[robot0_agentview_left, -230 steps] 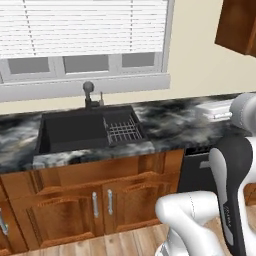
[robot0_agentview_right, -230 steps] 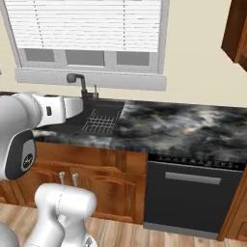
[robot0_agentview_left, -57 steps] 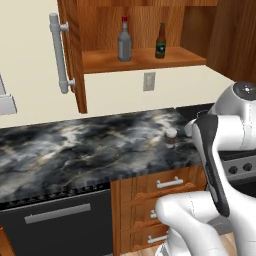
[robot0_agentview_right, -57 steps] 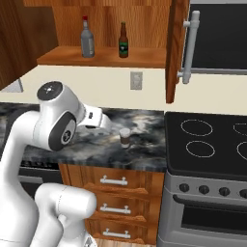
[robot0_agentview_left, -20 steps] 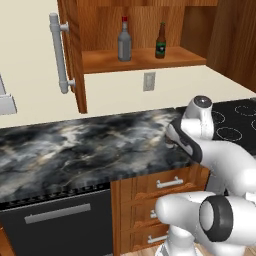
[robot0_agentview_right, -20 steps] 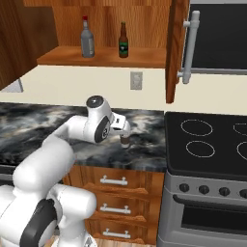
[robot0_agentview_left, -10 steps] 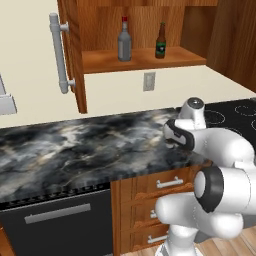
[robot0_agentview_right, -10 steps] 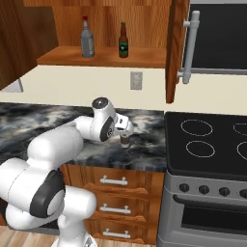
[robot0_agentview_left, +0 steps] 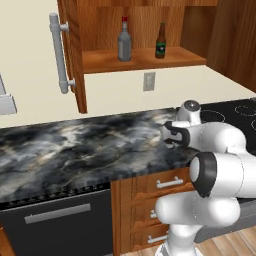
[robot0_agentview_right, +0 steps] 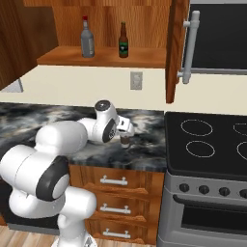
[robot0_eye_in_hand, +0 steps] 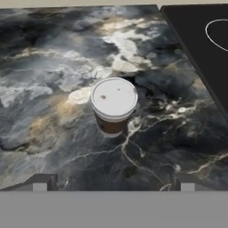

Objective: Sort all alcoholic drinks to one cabinet, and non-alcoholic drinks to the other.

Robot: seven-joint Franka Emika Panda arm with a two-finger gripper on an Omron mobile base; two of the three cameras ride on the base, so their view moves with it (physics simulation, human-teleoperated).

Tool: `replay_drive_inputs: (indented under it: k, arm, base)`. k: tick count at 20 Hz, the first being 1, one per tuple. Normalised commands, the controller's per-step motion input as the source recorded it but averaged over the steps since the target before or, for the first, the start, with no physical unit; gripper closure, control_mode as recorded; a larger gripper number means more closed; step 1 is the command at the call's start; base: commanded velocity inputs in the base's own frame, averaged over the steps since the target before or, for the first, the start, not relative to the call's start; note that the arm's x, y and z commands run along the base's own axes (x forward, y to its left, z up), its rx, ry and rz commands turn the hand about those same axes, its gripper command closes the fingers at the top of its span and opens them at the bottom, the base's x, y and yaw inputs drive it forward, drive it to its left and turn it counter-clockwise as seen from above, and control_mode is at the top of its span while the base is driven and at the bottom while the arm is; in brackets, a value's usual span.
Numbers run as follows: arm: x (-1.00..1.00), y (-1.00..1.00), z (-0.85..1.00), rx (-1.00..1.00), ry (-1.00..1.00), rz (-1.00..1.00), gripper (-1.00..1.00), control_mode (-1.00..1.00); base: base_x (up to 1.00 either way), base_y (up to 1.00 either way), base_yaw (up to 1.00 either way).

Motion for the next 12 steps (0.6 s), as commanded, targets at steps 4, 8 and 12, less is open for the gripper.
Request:
replay_drive_inputs:
  k: [4,8,12]
  arm:
    - [0.14,-0.04,-0.12,0.0,0.0,0.0,-1.0,-1.0]
    - [0.14,-0.06,-0.11,0.0,0.0,0.0,-1.0,-1.0]
    - [0.15,-0.04,-0.09,0.0,0.0,0.0,-1.0,-1.0]
  base:
    - [0.0,0.0,0.0]
    - [0.0,0.0,0.0]
    - [0.0,0.0,0.0]
